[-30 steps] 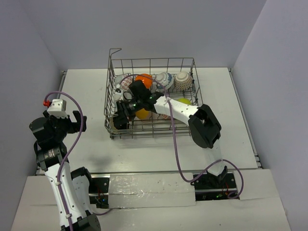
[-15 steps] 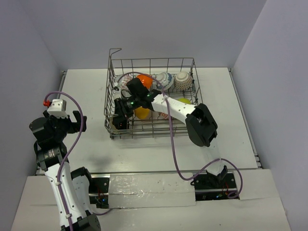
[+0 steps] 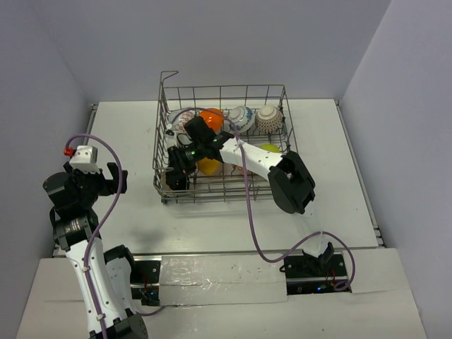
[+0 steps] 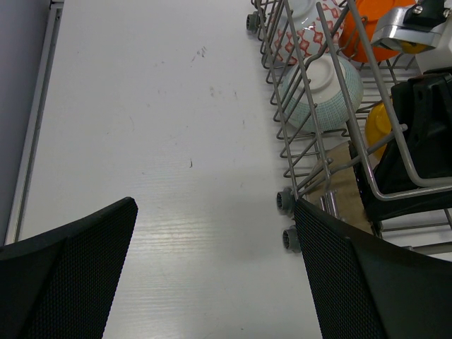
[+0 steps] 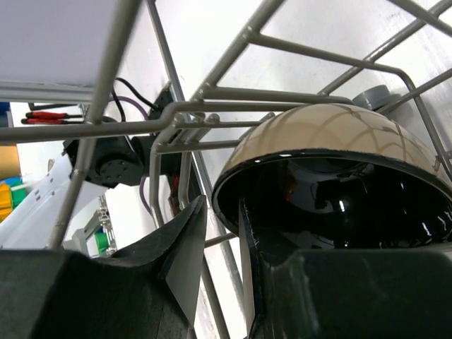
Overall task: Load the bowls into the dish rack
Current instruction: Turn the bowl upside down over the dish rack.
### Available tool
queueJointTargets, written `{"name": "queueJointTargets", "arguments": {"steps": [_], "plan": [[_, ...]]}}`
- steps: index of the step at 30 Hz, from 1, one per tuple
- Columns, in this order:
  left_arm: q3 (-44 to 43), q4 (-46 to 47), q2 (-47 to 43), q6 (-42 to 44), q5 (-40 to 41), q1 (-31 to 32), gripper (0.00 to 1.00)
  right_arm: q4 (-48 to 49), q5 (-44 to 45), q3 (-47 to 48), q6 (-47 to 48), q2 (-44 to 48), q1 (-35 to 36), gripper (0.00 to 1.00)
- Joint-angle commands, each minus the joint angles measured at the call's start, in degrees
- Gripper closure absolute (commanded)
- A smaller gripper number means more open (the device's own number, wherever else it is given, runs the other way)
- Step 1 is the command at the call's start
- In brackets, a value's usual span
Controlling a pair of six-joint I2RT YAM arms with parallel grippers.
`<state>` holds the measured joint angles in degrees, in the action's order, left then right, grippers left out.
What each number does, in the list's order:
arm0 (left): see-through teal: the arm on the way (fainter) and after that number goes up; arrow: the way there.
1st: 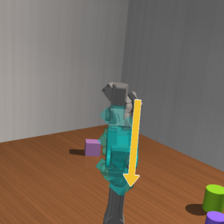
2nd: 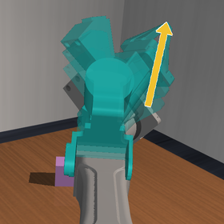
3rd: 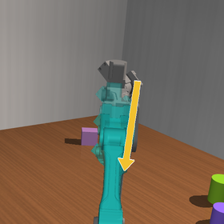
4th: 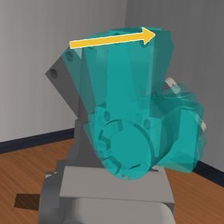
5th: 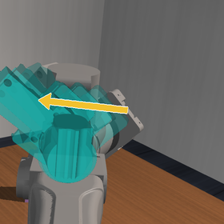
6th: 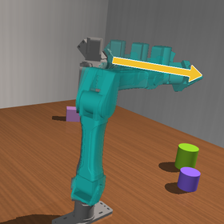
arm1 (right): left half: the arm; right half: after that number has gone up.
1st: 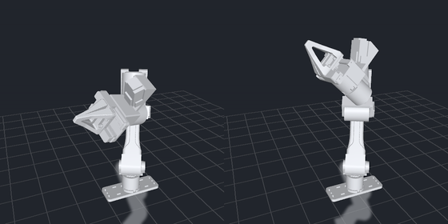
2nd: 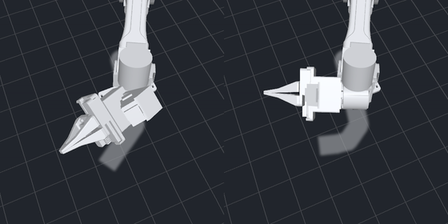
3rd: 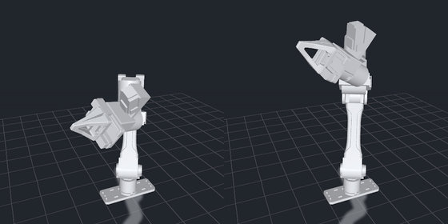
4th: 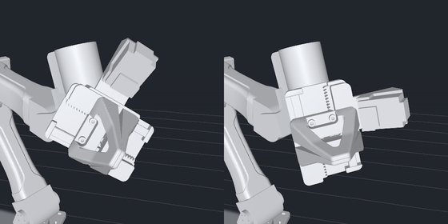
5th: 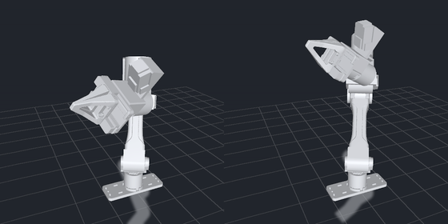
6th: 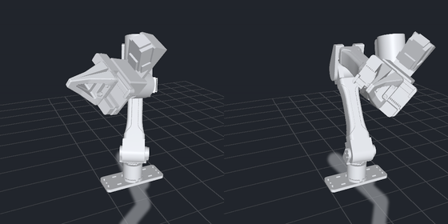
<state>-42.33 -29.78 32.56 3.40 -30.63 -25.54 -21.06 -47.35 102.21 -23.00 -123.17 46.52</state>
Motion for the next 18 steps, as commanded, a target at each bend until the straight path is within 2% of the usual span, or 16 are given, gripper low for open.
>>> {"name": "queueJointTargets", "arguments": {"steps": [1, 5, 10, 18], "plan": [[0.49, 1.48, -0.21, 0.03, -1.54, -0.39, 0.01, -0.21, 0.16, 2.99, 1.03, -0.93, 0.32, 0.69], [0.49, 1.48, -0.21, 0.03, -1.53, -0.39, 0.01, -0.3, -0.37, 3.17, 1.03, -1.28, 0.32, 0.78], [0.49, 1.39, -0.21, 0.03, -1.54, -0.47, 0.01, -0.3, -0.81, 3.61, 1.12, -1.63, 0.41, 0.83], [0.49, 1.57, -0.21, -0.06, -1.45, -0.39, 0.01, -0.65, -1.34, 3.96, 1.38, -2.07, 0.67, 0.82]]}}
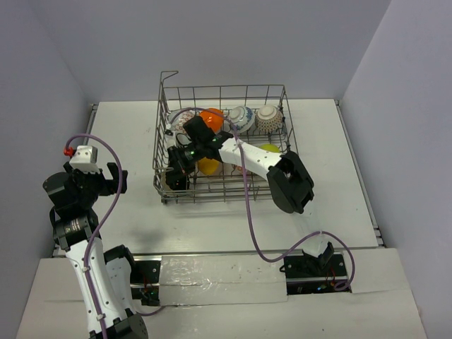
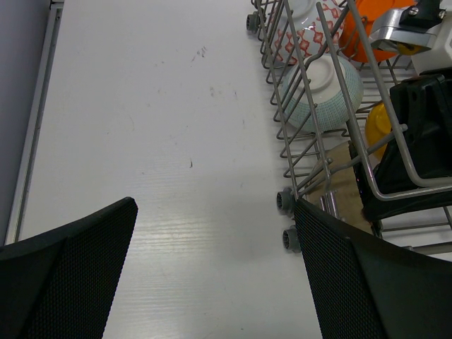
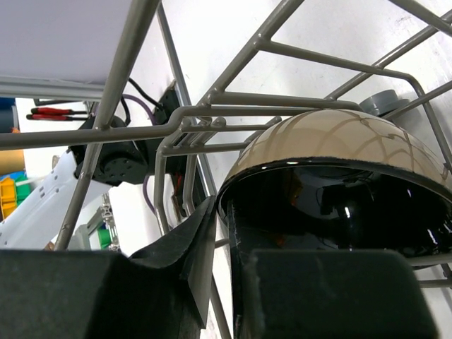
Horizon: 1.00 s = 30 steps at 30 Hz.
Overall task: Load the bowls into the dish rack
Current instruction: Turn the bowl upside down over the dish rack.
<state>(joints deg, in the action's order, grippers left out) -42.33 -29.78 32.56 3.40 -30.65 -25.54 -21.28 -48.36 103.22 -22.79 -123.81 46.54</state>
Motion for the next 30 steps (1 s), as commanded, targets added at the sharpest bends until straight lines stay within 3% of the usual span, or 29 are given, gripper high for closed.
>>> {"name": "queueJointTargets", "arguments": {"steps": [1, 6, 13, 24, 30], "plan": [[0.49, 1.57, -0.21, 0.03, -1.43, -0.39, 0.01, -0.52, -0.25, 3.13, 1.25, -1.44, 0.74, 0.81], [0.49, 1.48, -0.21, -0.06, -1.43, -0.39, 0.01, -1.05, -0.42, 3.66, 1.6, -1.96, 1.0, 0.81], [0.49, 1.48, -0.21, 0.03, -1.43, -0.39, 0.01, -1.22, -0.25, 3.74, 1.69, -1.79, 1.0, 1.0], [0.4, 1.57, -0.04, -0.06, -1.34, -0.39, 0.01, 7.39, -7.8, -1.96, -6.74, 0.85, -0.93, 1.0], [0.31, 1.65, 0.4, -0.06, -1.25, -0.48, 0.01, 19.93, -14.91, -8.46, -16.83, 3.22, -2.95, 1.0]]}}
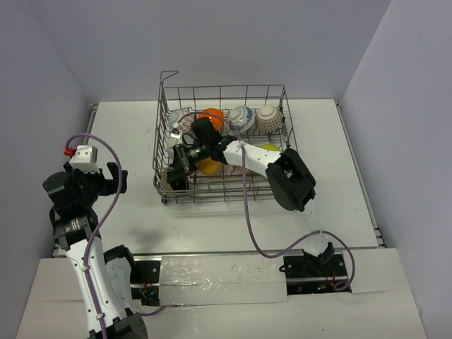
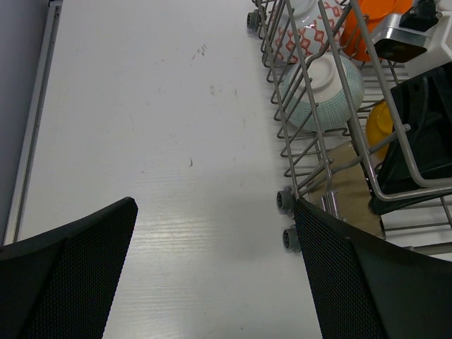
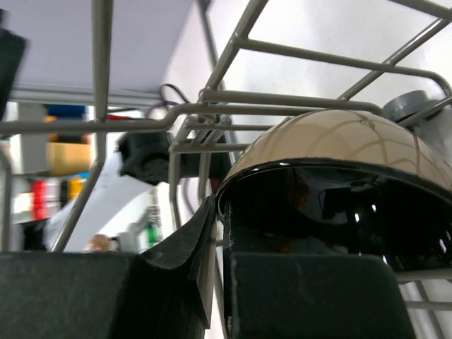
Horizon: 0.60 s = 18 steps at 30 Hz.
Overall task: Load the bowls into the dish rack
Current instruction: Turn the bowl upside down over the dish rack.
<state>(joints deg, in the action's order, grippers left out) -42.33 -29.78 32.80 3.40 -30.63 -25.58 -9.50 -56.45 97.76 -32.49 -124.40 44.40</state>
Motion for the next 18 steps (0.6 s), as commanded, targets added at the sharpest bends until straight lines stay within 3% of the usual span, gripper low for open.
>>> {"name": "queueJointTargets", "arguments": {"steps": [1, 4, 18], "plan": [[0.31, 1.66, 0.16, -0.06, -1.27, -0.43, 0.01, 14.53, -8.84, -4.23, -12.11, 4.16, -0.98, 1.0], [0.31, 1.57, 0.16, -0.06, -1.18, -0.43, 0.01, 24.83, -10.96, -8.63, -19.42, 5.31, -2.04, 1.0], [0.31, 1.66, 0.69, -0.15, -1.45, -0.43, 0.01, 38.82, -13.07, -15.4, -29.98, 7.15, -5.29, 1.0]]}}
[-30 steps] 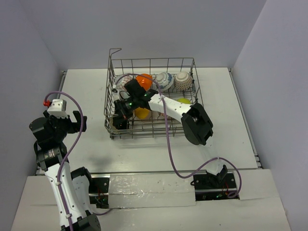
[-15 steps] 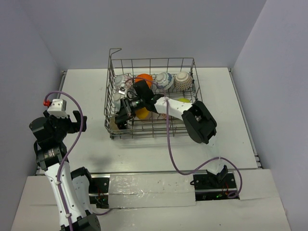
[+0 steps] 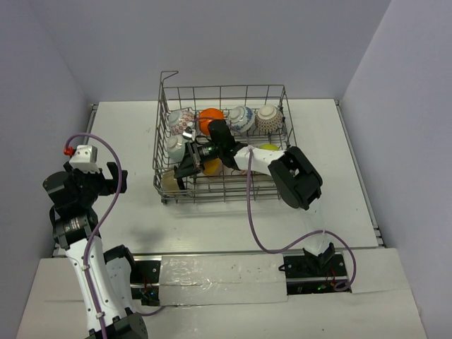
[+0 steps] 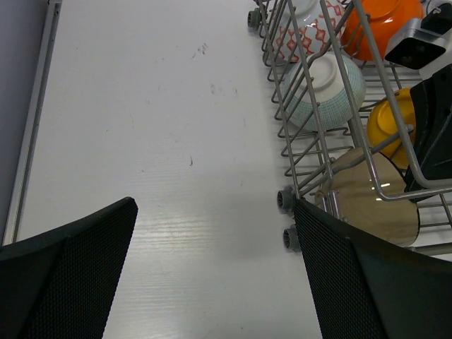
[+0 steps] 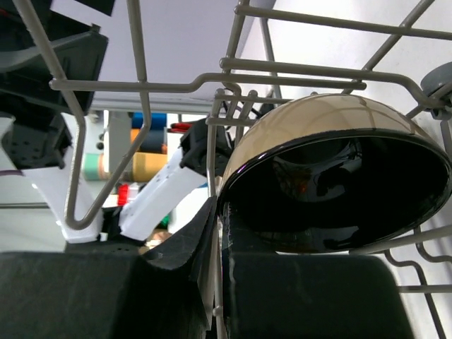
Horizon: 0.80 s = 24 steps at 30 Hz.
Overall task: Load the bowls into the dish rack
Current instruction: Turn the bowl upside down over the dish rack.
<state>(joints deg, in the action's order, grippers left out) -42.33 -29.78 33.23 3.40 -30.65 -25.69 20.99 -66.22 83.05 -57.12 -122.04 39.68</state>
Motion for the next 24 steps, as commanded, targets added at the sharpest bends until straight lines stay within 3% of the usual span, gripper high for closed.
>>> {"name": "queueJointTargets", "arguments": {"steps": [1, 3, 8, 24], "plan": [[0.31, 1.66, 0.25, -0.15, -1.43, -0.32, 0.01, 9.67, -3.39, -1.3, -6.67, 4.62, -0.66, 1.0], [0.31, 1.66, 0.25, -0.23, -1.34, -0.41, 0.01, 15.53, -3.65, -1.74, -11.14, 4.0, -0.75, 1.0], [0.31, 1.48, 0.25, -0.15, -1.16, -0.5, 0.01, 18.9, -3.31, -1.83, -13.71, 2.42, -0.92, 1.0], [0.4, 1.48, 0.43, -0.06, -1.34, -0.67, 0.01, 19.44, -3.3, -2.72, -13.8, 1.81, -2.15, 1.0]]}}
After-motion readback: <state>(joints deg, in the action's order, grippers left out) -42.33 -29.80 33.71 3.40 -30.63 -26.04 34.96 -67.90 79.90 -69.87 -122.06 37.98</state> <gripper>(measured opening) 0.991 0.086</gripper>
